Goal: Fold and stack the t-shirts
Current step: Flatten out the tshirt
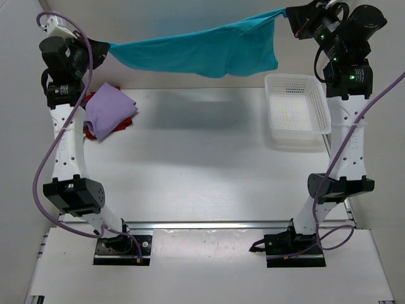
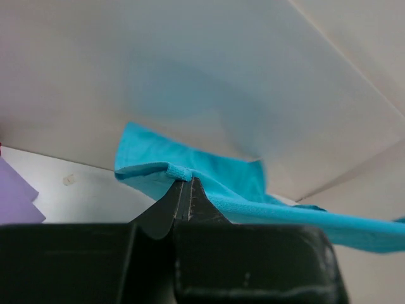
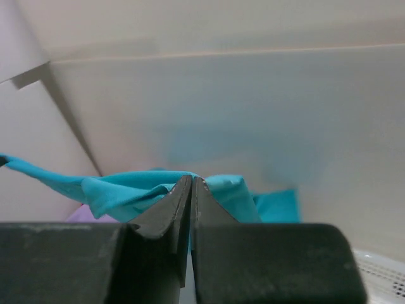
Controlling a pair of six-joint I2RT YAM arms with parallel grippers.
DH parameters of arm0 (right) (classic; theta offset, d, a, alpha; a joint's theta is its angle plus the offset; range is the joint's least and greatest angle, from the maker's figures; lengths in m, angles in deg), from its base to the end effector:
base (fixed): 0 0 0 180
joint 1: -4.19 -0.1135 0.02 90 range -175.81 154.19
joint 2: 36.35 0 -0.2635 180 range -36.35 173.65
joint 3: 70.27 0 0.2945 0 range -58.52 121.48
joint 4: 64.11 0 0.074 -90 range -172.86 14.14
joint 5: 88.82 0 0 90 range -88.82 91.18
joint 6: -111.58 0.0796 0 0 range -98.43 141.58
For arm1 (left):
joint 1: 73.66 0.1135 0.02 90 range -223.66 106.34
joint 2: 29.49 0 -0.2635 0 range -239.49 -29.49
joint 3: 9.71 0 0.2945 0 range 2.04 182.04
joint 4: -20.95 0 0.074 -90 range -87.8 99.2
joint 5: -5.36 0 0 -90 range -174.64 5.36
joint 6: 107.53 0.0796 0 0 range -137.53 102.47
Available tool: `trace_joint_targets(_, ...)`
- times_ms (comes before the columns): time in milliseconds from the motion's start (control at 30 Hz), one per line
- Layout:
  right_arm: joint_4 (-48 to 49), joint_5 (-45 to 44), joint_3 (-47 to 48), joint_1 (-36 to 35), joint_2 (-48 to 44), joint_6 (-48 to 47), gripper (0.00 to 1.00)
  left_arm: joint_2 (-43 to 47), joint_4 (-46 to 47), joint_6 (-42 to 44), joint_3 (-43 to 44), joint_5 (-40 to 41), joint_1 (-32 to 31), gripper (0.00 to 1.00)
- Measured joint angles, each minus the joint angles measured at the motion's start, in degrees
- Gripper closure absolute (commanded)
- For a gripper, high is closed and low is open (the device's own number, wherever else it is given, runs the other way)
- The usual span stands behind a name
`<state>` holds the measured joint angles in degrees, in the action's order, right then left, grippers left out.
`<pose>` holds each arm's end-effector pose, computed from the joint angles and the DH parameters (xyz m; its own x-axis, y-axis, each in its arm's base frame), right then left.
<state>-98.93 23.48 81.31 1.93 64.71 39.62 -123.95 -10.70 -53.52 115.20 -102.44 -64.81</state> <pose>0.3984 0.0460 0.6394 0.1328 0.2920 -0.9472 -0.4655 0.8620 0.2005 0.4426 0.0443 0.5223 -0.1081 -0.5831 -0.8052 0.1137 0.7974 -0.5927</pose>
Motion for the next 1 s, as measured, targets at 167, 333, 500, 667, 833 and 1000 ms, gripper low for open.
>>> trace_joint_targets(167, 1.70, -1.38, -13.97, -3.89, -6.12, -2.21, 1.00, 3.45, 2.45, 0.42, -9.70, 0.42, 0.57, 1.00)
trace_joint_targets(333, 5.95, -3.02, -48.76, -4.17, -15.85, -2.89, 1.00, 10.54, 7.06, 2.08, -32.94, 3.02, 0.28, 1.00)
trace_joint_targets(500, 8.83, -3.26, -80.19, -4.11, -25.22, -0.76, 1.00, 19.65, 11.65, 2.93, -58.40, 5.49, 0.04, 1.00)
trace_joint_targets(667, 9.44, -3.32, -101.00, -6.62, -38.47, 2.78, 1.00, 21.27, 14.05, 1.42, -74.29, 4.70, 1.07, 1.00)
trace_joint_targets(833, 5.07, -1.73, -117.59, -7.78, -58.07, 8.50, 1.00, 26.38, 14.67, 0.17, -84.94, 1.25, 2.60, 1.00)
trace_joint_targets(1000, -3.56, -3.41, -122.11, -14.84, -76.13, 17.51, 1.00, 35.26, 11.10, 2.14, -89.59, -2.38, 6.95, 1.00)
